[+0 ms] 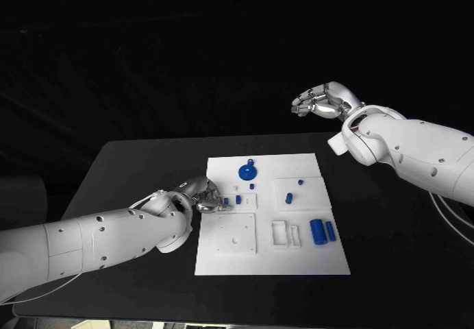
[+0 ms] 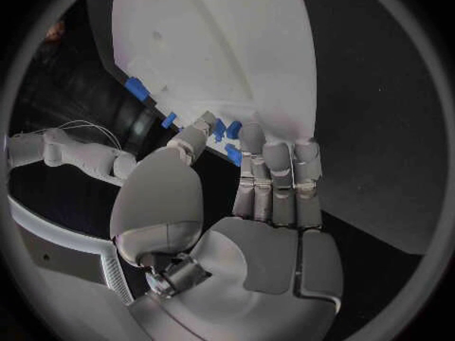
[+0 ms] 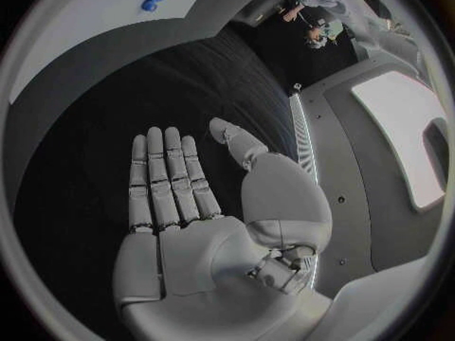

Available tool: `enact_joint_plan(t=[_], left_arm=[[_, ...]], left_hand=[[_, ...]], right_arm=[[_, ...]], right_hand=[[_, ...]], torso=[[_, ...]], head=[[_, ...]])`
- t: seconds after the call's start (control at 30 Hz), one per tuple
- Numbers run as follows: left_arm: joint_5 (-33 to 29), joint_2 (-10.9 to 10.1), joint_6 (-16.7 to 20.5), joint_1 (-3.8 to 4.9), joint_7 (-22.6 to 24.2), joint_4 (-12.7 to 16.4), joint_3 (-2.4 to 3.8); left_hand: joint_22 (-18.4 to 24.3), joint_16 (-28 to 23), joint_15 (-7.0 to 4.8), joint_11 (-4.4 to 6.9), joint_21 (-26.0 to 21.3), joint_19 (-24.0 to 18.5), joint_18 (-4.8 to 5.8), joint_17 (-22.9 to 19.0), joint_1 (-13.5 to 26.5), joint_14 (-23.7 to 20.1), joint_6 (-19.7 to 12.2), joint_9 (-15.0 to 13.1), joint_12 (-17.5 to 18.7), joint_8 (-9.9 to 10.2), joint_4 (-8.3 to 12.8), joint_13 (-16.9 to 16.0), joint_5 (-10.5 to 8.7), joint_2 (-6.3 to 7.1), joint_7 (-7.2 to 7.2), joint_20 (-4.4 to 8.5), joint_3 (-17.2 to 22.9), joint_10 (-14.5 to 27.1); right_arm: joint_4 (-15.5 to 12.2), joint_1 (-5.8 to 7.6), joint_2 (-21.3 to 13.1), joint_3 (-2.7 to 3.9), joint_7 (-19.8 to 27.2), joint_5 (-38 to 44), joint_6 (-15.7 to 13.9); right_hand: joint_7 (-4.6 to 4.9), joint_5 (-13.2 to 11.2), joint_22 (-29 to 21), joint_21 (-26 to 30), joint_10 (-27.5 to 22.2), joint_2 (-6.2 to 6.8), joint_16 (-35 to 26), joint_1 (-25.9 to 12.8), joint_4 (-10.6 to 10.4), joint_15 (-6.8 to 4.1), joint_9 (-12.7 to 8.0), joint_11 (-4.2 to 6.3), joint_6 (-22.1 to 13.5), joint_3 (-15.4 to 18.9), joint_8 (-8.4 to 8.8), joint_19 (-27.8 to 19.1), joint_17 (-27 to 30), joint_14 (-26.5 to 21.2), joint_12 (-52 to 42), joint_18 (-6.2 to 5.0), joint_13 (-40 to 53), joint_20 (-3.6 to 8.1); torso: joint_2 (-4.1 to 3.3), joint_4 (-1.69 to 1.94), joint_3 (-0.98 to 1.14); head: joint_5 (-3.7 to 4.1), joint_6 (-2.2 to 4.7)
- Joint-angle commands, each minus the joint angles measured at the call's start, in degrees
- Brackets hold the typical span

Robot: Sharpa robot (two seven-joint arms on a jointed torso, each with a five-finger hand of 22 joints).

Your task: Assemble the parts on the task board

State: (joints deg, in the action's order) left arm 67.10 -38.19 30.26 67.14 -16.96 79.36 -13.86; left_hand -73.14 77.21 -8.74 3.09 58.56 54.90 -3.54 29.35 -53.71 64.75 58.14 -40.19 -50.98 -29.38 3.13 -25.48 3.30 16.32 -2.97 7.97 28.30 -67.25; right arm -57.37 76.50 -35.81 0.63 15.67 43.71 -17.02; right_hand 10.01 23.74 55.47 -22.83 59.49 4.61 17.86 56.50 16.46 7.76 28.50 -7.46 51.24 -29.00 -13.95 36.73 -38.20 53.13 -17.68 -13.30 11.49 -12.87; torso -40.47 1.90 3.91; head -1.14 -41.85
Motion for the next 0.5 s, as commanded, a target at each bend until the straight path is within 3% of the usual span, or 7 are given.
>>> enact_joint_plan(t=[0.03,0.5], left_arm=[[0.15,0.4,-2.64,-0.02,0.01,-0.32,0.04],[-0.97,1.2,-3.54,0.01,0.03,-1.29,0.06]], left_hand=[[-0.07,0.3,-0.48,0.19,0.38,0.18,-0.87,0.09,0.39,-0.15,-0.3,0.17,-0.28,-0.22,-0.4,0.08,-0.24,-0.14,0.21,6.08,0.0,-0.09],[-0.72,0.76,-0.58,0.28,0.52,-0.2,-0.91,-0.03,2.28,-0.37,-0.13,2.8,-0.6,-0.74,-7.35,0.55,-0.07,-1.75,0.29,6.39,-0.15,-0.03]], right_arm=[[-0.08,0.0,0.04,0.04,0.5,-0.34,-0.27],[0.01,-0.05,0.3,0.04,0.47,-0.36,-0.22]], right_hand=[[0.08,0.21,0.07,0.19,0.25,-0.03,-0.2,0.64,0.06,0.08,-0.09,-0.03,-0.36,0.25,-0.31,-0.09,0.1,0.36,0.19,-0.68,-0.1,-0.48],[0.08,0.22,0.08,0.2,0.28,-0.07,-0.2,0.63,0.05,0.08,-0.12,-0.03,-0.36,0.26,-0.32,-0.09,0.11,0.36,0.21,-0.7,-0.13,-0.49]], torso=[[-0.04,0.0,-0.02],[-0.01,0.06,-0.06]], head=[[0.0,0.08],[0.25,-0.05]])
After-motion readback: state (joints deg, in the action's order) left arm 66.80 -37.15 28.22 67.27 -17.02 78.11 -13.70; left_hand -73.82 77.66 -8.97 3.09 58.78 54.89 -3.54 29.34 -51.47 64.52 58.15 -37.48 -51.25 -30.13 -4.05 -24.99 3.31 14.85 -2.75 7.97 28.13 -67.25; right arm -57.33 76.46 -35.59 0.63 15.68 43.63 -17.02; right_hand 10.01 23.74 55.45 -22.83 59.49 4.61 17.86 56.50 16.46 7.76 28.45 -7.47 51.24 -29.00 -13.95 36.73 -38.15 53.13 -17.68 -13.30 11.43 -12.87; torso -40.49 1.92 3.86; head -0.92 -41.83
